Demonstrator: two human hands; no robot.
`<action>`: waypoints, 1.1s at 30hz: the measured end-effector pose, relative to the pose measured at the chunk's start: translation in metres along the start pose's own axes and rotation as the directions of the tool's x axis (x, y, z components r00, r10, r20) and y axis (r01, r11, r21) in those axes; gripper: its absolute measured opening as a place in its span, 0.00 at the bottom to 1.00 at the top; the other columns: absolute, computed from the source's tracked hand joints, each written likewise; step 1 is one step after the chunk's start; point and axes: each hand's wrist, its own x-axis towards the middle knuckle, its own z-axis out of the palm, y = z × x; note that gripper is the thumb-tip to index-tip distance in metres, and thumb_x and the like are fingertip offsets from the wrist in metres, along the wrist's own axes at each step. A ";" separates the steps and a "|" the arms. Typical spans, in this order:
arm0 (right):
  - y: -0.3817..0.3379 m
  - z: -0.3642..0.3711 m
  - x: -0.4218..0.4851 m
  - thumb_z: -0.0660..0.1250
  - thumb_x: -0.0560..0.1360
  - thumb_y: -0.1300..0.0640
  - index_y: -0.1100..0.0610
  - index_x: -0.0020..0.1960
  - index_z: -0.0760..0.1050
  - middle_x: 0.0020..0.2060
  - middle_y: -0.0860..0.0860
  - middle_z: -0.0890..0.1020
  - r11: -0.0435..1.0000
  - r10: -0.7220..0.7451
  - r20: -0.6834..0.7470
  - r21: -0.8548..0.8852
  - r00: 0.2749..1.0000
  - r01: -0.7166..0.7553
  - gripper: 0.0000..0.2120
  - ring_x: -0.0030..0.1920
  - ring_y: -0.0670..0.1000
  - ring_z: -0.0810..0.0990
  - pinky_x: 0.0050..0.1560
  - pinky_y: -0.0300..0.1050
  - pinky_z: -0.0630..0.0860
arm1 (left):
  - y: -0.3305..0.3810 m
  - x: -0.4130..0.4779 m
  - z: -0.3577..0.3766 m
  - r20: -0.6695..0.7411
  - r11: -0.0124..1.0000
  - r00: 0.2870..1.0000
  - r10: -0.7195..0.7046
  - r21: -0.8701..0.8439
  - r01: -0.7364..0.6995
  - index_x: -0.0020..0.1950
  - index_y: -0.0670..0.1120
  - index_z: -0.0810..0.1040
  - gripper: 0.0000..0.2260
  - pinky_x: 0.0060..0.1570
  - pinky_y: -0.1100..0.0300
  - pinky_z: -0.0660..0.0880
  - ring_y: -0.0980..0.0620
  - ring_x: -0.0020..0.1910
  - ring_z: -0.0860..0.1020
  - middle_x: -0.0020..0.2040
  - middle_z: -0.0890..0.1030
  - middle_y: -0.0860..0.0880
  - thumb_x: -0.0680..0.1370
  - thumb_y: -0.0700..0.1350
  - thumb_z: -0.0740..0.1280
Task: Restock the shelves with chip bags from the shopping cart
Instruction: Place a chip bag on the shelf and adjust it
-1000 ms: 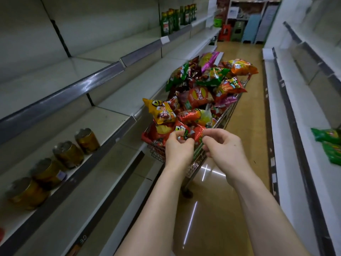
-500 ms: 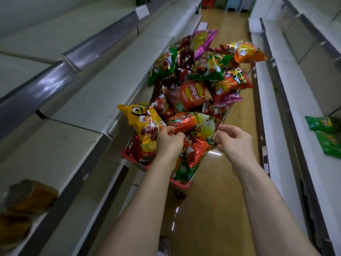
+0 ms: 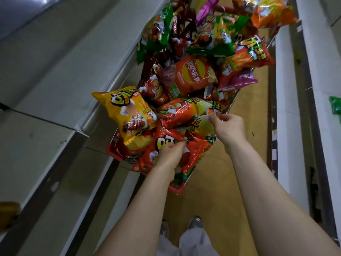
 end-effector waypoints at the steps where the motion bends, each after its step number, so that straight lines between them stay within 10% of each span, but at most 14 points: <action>1: 0.004 0.003 0.006 0.68 0.76 0.47 0.57 0.57 0.79 0.53 0.56 0.82 1.000 0.006 0.009 -0.014 1.000 -0.006 0.16 0.52 0.57 0.80 0.56 0.57 0.78 | -0.003 0.004 0.002 -0.005 0.999 0.999 -0.039 -0.013 0.039 0.62 0.48 0.73 0.18 0.62 0.44 0.73 0.44 0.61 0.73 0.62 0.76 0.46 0.77 0.56 0.66; 3: 0.013 0.009 0.015 0.69 0.75 0.46 0.53 0.45 0.79 0.48 0.54 0.83 1.000 0.011 0.022 -0.020 1.000 -0.011 0.10 0.49 0.58 0.81 0.54 0.59 0.78 | -0.008 0.010 0.006 0.005 0.990 0.992 -0.122 -0.065 0.123 0.67 0.47 0.70 0.24 0.60 0.45 0.73 0.42 0.63 0.73 0.64 0.74 0.44 0.77 0.59 0.65; 8: 0.021 0.011 0.019 0.68 0.76 0.48 0.51 0.55 0.81 0.45 0.50 0.82 1.000 0.007 0.030 -0.008 1.000 -0.007 0.11 0.47 0.54 0.82 0.53 0.56 0.79 | -0.010 0.017 0.011 0.102 0.937 0.970 -0.221 -0.255 0.240 0.67 0.47 0.71 0.25 0.56 0.42 0.76 0.40 0.59 0.76 0.63 0.76 0.41 0.76 0.62 0.65; 14: 0.010 -0.010 0.013 0.67 0.77 0.58 0.54 0.50 0.82 0.43 0.49 0.81 0.951 -0.106 -0.081 0.283 0.991 0.124 0.05 0.31 0.37 0.78 0.29 0.27 0.71 | -0.005 0.017 0.006 0.227 0.886 0.955 -0.193 -0.378 0.269 0.65 0.45 0.70 0.27 0.52 0.42 0.77 0.39 0.56 0.78 0.60 0.78 0.39 0.76 0.63 0.65; 19: -0.016 -0.029 0.008 0.60 0.78 0.63 0.54 0.42 0.78 0.34 0.47 0.79 0.736 -0.013 0.135 0.672 0.991 -0.082 0.11 0.37 0.45 0.77 0.46 0.45 0.72 | 0.008 0.011 -0.011 0.384 0.820 0.923 0.002 -0.529 0.218 0.67 0.47 0.71 0.34 0.55 0.40 0.77 0.39 0.56 0.80 0.60 0.79 0.38 0.69 0.66 0.69; 33: -0.020 -0.008 0.014 0.59 0.80 0.44 0.58 0.62 0.74 0.49 0.52 0.81 0.597 0.055 0.249 0.768 0.967 -0.232 0.20 0.54 0.53 0.78 0.55 0.52 0.75 | 0.011 0.009 -0.020 0.340 0.679 0.908 0.247 -0.729 0.088 0.44 0.41 0.86 0.14 0.64 0.48 0.62 0.42 0.55 0.76 0.47 0.84 0.41 0.69 0.51 0.71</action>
